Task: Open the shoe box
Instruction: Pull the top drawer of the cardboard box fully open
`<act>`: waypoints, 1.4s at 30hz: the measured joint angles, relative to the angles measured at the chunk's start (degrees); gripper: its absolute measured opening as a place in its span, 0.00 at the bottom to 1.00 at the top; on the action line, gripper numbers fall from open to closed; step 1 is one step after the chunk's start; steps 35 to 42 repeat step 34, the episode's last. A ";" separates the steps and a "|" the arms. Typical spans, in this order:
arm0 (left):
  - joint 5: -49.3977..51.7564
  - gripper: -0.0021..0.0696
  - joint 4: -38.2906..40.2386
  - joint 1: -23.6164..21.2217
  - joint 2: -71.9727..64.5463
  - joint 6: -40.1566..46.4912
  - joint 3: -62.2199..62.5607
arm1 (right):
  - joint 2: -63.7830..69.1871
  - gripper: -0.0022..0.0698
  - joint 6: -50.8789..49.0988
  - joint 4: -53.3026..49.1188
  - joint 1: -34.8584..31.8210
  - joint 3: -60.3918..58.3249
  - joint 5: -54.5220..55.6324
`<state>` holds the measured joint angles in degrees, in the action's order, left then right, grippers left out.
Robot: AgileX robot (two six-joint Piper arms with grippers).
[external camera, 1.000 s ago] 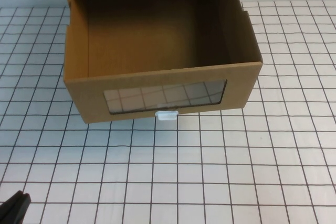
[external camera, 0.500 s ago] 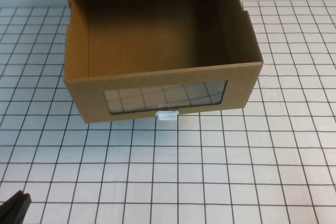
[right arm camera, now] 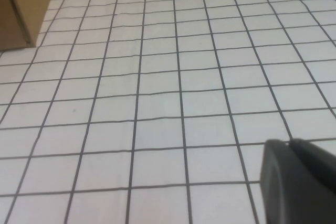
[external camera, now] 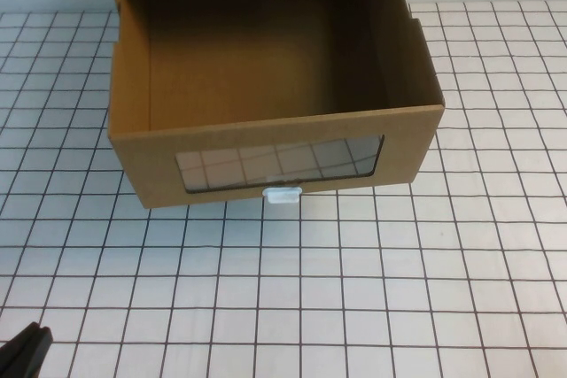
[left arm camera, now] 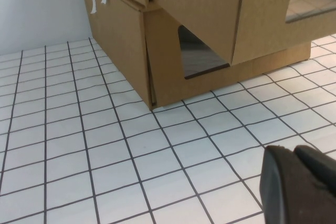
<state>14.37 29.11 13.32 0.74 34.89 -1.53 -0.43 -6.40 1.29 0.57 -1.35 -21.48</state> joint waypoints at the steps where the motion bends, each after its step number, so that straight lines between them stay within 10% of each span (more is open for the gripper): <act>1: 0.00 0.03 0.00 0.00 0.00 0.00 0.00 | 0.00 0.01 0.00 0.00 0.00 0.00 0.00; 21: -1.27 0.03 -0.52 0.00 0.00 0.14 0.00 | 0.00 0.01 0.00 0.00 0.00 0.00 -0.22; 31: -6.87 0.03 -25.37 -2.92 0.00 -19.55 0.00 | 0.00 0.01 0.00 0.00 0.00 0.00 -0.24; 42: -5.23 0.03 -27.33 -5.62 0.00 -22.67 0.00 | 0.00 0.01 0.00 0.00 0.00 0.00 -0.34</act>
